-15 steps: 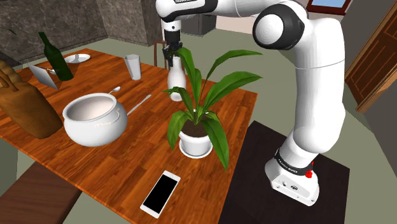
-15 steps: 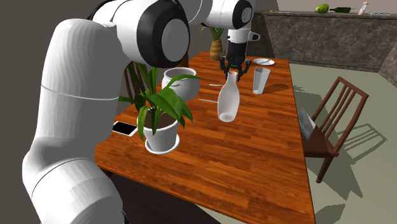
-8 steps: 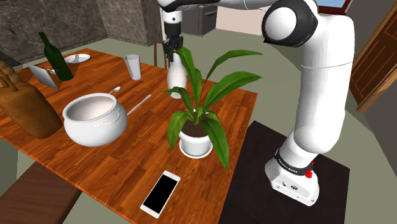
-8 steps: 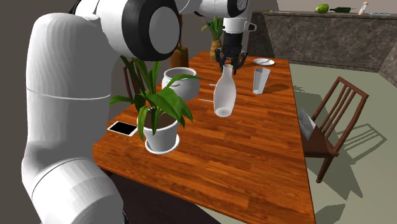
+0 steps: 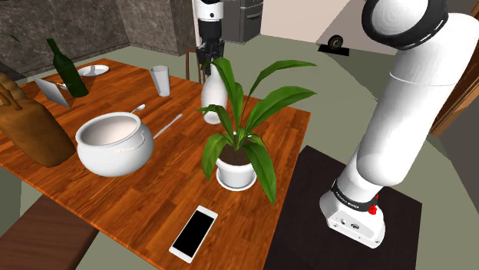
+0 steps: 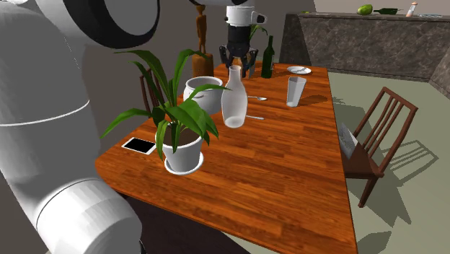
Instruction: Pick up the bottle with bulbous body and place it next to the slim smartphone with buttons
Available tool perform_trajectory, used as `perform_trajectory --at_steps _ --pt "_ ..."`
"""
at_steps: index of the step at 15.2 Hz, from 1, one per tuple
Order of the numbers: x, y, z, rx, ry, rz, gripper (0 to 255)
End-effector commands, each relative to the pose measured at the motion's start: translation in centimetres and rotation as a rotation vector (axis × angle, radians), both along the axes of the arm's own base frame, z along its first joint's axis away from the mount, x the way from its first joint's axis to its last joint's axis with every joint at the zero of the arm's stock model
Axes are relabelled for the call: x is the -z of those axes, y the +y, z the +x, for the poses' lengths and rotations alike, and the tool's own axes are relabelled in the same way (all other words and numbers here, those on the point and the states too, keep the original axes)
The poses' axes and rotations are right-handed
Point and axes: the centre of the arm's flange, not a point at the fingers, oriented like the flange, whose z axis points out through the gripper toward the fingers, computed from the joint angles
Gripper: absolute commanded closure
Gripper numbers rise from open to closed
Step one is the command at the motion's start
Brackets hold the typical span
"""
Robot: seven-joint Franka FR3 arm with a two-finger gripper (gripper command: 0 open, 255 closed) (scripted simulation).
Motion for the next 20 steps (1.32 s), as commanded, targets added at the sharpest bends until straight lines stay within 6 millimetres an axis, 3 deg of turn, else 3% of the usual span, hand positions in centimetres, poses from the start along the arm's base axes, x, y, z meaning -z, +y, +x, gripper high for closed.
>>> perform_trajectory --at_steps 1,20 --pt "-1.3 1.4 -2.0 0.001 0.0 -0.001 255" --pt "-11.0 15.2 -20.5 0.001 0.0 -0.001 255"
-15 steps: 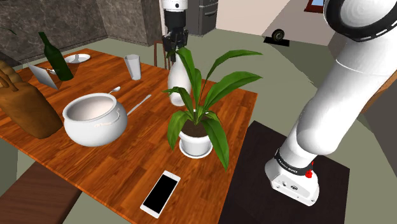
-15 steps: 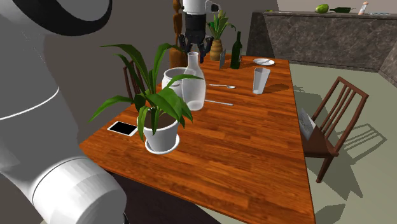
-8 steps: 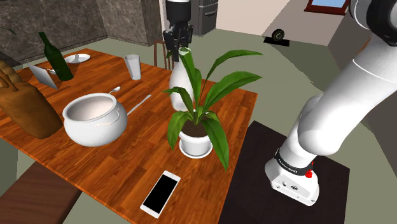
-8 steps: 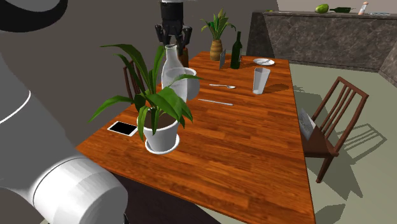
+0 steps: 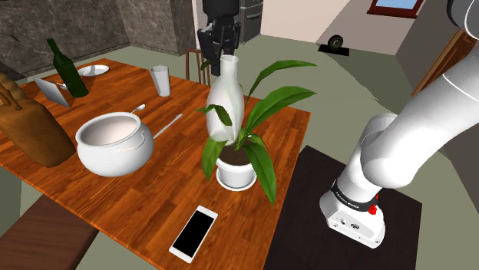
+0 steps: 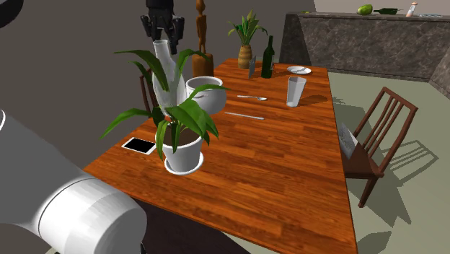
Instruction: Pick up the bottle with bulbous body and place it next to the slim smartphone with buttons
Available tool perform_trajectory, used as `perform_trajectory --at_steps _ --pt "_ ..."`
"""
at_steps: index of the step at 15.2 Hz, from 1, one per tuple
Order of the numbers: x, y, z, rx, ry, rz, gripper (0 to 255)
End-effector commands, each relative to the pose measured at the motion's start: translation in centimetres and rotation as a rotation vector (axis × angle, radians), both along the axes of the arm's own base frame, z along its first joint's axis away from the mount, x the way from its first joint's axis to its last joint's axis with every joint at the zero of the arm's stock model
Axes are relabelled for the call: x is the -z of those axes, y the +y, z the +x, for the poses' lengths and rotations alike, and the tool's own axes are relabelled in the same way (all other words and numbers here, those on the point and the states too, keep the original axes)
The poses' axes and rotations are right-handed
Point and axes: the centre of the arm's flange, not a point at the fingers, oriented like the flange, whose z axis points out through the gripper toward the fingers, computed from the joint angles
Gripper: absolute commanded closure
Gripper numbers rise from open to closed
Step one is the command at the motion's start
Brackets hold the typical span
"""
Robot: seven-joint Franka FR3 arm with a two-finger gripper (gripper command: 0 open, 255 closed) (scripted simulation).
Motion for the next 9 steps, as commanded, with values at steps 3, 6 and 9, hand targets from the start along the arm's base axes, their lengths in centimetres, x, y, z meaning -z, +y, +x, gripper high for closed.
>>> perform_trajectory --at_steps 3,6,9 --pt "-2.3 3.0 -4.0 0.001 0.0 0.0 255" --pt "-3.9 5.2 -7.0 0.001 0.0 0.0 255" --pt "-5.4 7.4 -9.9 0.001 0.0 0.0 255"
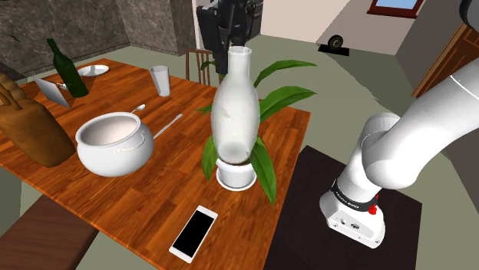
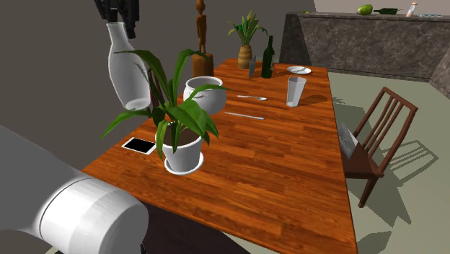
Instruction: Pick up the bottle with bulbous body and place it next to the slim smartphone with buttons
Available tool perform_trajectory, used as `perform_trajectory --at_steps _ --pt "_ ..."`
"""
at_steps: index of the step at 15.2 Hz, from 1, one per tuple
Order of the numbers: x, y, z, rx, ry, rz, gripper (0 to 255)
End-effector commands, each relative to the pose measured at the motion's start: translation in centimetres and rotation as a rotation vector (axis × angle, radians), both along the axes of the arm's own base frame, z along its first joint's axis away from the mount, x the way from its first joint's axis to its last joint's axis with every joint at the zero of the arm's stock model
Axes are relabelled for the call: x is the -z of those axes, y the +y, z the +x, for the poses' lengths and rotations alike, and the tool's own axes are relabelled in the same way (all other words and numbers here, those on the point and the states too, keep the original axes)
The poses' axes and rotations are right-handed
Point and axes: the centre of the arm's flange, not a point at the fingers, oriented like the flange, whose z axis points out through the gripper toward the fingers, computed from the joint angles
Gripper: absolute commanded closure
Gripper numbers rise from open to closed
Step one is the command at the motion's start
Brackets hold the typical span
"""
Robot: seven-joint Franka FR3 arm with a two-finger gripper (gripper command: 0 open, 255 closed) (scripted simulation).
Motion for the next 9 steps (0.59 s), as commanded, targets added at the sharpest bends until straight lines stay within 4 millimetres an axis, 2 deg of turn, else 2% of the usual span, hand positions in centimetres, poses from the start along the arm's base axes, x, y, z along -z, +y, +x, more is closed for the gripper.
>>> perform_trajectory --at_steps 1,9 --pt "-0.8 1.3 -2.1 0.001 0.0 0.0 255" --pt "-4.9 7.1 -9.9 0.001 0.0 0.0 255"
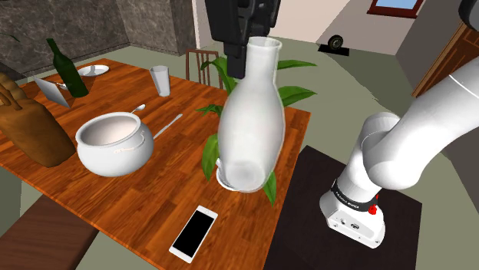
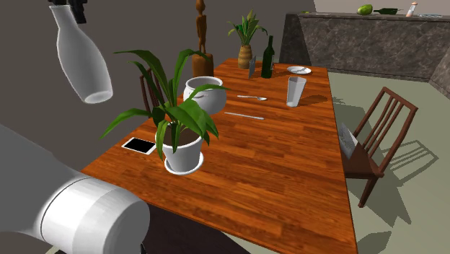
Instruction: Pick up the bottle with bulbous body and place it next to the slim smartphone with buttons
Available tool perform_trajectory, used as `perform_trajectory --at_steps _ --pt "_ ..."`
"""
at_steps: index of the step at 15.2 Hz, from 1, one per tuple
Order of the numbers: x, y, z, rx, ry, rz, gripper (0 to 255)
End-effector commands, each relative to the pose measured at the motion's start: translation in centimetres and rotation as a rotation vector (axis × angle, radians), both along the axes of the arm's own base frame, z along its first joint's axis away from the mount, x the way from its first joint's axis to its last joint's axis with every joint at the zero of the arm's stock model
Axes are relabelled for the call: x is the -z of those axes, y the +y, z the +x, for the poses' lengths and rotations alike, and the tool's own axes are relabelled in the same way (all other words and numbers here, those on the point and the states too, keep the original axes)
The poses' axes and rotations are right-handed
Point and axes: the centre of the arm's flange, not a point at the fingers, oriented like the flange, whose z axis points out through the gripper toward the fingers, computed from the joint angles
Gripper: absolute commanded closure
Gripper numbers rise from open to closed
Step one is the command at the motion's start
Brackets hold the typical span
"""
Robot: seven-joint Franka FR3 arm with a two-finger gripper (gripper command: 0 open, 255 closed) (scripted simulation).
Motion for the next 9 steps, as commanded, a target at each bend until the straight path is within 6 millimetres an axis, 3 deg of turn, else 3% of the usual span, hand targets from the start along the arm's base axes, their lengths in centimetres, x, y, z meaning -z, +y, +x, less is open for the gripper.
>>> perform_trajectory --at_steps 1,9 --pt "-0.8 0.7 -1.2 0.002 0.0 0.0 255" --pt "3.4 0.7 -1.2 0.002 0.0 0.0 255"
